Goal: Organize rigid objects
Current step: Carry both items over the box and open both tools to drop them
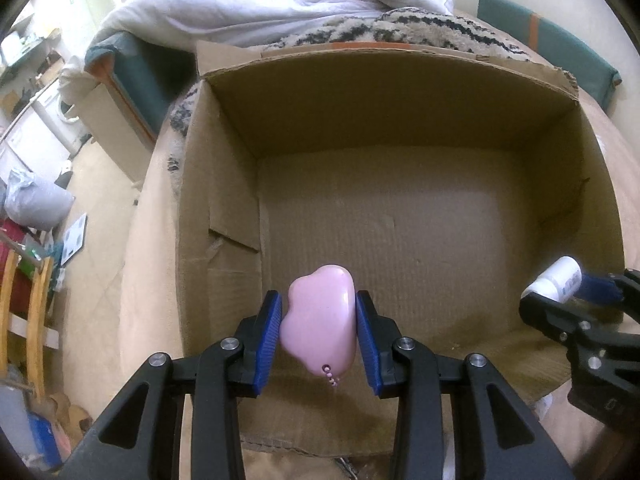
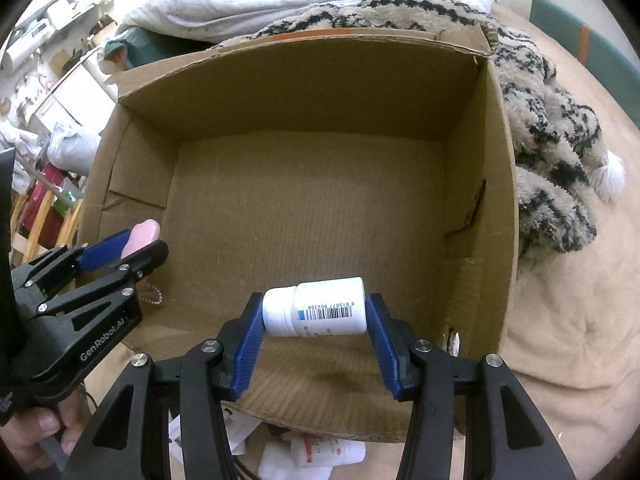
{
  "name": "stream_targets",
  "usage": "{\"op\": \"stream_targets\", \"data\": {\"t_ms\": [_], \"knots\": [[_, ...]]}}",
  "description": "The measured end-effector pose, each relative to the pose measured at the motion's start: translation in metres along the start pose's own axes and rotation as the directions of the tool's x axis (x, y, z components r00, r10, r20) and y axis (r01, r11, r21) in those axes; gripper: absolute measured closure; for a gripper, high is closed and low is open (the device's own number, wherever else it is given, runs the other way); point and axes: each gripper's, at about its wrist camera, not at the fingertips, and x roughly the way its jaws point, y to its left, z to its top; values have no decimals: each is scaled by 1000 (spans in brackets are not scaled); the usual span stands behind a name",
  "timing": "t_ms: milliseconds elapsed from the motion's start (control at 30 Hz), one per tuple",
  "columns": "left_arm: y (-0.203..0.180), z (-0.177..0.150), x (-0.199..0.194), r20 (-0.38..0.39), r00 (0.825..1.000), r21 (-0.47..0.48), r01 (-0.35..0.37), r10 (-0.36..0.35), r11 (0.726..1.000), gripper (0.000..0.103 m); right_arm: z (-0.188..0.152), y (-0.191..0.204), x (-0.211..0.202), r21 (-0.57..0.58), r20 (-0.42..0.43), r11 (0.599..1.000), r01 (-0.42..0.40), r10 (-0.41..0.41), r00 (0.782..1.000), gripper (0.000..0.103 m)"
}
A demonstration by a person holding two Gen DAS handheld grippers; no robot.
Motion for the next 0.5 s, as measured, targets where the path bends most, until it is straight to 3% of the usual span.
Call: {"op": "stream_targets", "data": {"t_ms": [367, 500], "knots": [[2, -1, 0, -4, 1000, -6, -3, 3, 1000, 69, 2, -4, -9, 7, 34, 1000, -23, 23, 999, 50], [2, -2, -2, 6, 1000, -4, -12, 12, 1000, 69, 6, -8, -20, 36, 77, 998, -56, 53, 996, 34]]}}
